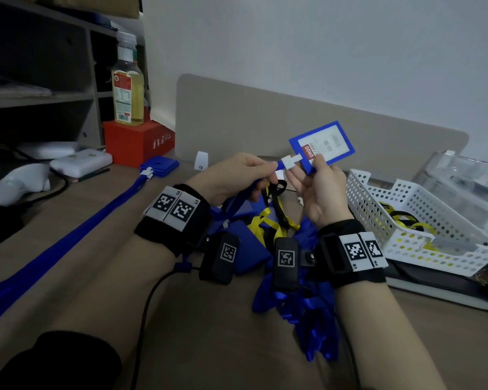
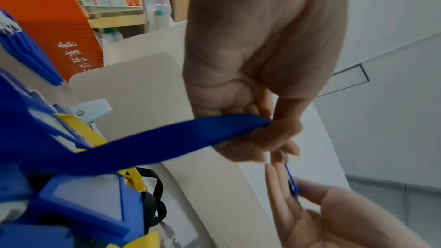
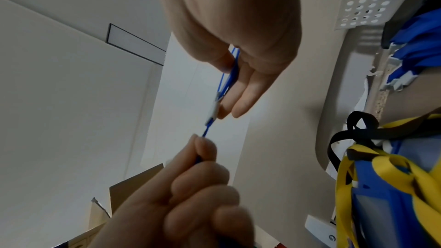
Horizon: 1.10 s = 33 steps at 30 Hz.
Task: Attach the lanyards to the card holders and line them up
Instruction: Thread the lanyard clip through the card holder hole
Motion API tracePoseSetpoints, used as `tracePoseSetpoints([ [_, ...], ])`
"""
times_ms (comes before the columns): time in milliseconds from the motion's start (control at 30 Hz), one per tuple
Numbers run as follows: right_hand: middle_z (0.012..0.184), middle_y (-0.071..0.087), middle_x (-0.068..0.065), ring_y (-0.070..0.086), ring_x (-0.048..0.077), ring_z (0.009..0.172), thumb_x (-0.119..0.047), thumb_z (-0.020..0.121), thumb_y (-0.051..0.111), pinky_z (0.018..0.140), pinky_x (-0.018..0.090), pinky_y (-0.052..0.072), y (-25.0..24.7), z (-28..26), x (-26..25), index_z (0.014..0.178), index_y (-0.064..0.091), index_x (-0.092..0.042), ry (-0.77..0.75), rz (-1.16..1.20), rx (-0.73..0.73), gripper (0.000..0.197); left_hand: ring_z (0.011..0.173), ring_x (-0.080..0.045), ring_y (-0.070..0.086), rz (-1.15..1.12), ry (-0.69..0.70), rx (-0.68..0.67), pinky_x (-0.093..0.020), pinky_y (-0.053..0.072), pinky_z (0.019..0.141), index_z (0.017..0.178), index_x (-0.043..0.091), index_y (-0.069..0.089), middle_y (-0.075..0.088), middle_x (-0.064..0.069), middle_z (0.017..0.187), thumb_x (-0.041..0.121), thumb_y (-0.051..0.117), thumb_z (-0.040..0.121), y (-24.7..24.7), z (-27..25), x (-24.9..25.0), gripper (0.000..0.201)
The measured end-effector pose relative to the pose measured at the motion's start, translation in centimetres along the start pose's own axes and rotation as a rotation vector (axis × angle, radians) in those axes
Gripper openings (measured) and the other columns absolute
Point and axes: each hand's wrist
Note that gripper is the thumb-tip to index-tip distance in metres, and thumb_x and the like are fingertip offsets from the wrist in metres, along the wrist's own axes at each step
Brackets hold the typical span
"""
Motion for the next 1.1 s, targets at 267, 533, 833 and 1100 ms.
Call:
tracePoseSetpoints([
  [267,0.096,0.068,0.011,0.070,0.020,0.075,-0.018,0.099,0.047,0.067,0.030,0.059,-0.7,0.3,0.3,0.115,0.050,-0.008,0.067,-0.089,0.086,0.019,0.039,-0.005,0.021,0.069,-0.064,-0.047,-0.015,0.016,0.037,0.080,0.013,0.061,0.037,0.007,0.050,0.030,0.043,0.102,-0.5,-0.5,0.8,0.033],
  [533,0.064,0.050,-0.005,0.035,0.001,0.030,-0.019,0.097,0.051,0.034,0.017,0.023,-0.7,0.3,0.8,0.083,0.048,-0.017,0.127,-0.247,0.132,0.015,0.036,-0.005,0.021,0.092,-0.092,0.011,-0.015,0.016,0.035,0.086,0.010,0.063,0.034,0.006,0.050,0.028,0.044,0.102,-1.5,-1.1,1.6,0.030],
  [833,0.062,0.039,-0.004,0.028,0.003,0.033,-0.021,0.097,0.052,0.032,0.016,0.019,2.7,1.0,2.2,0.083,0.049,-0.015,0.235,-0.300,0.028,0.016,0.034,-0.004,0.019,0.183,-0.127,0.128,-0.016,0.013,0.036,0.079,0.012,0.061,0.033,0.012,0.041,0.028,0.044,0.102,-4.6,-3.8,2.6,0.032],
  [1100,0.058,0.039,-0.003,0.031,0.005,0.031,-0.021,0.095,0.053,0.032,0.014,0.020,10.1,3.0,6.2,0.071,0.047,-0.016,0.345,-0.378,-0.184,0.026,0.040,-0.008,0.026,0.340,-0.306,0.348,-0.019,0.019,0.037,0.090,0.012,0.067,0.040,0.005,0.054,0.027,0.044,0.101,-10.5,-6.7,3.1,0.030],
])
Point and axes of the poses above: each hand's wrist, its own z-axis towards the middle knuckle, its own y-axis out of the palm, x = y × z
